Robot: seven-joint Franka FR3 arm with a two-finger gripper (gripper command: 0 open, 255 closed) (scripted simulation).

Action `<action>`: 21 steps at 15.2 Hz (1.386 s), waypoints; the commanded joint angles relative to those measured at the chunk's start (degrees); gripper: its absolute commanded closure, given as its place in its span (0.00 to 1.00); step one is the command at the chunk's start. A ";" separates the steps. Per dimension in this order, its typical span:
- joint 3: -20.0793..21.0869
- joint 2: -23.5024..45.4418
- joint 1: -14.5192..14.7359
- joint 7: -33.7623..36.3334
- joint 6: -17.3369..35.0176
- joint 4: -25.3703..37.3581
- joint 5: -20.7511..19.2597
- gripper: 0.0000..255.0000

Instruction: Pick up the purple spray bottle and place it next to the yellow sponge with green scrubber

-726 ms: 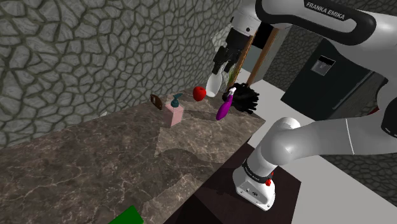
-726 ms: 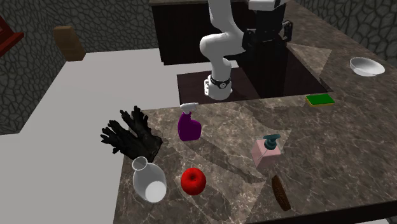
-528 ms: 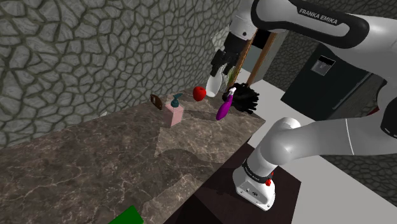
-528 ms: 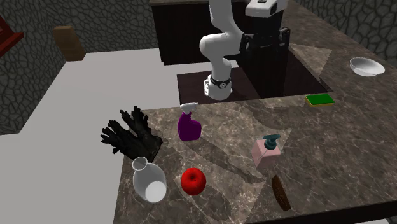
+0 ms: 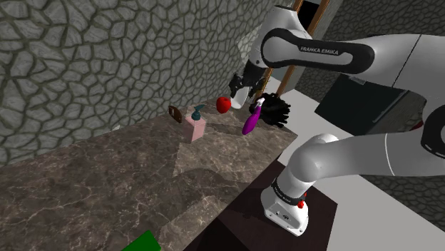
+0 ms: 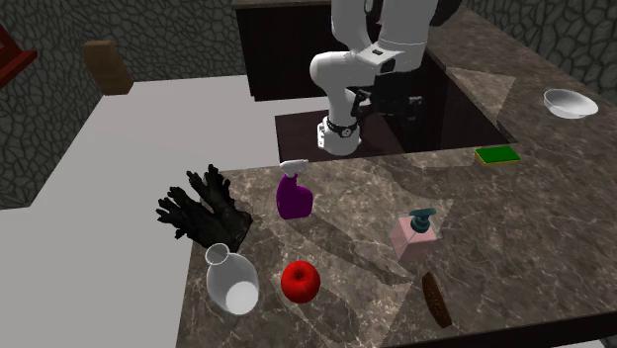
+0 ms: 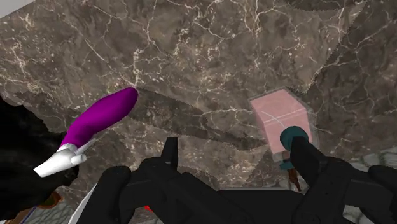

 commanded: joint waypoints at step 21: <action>14.02 19.66 -30.46 45.13 36.20 -15.96 -19.95 0.00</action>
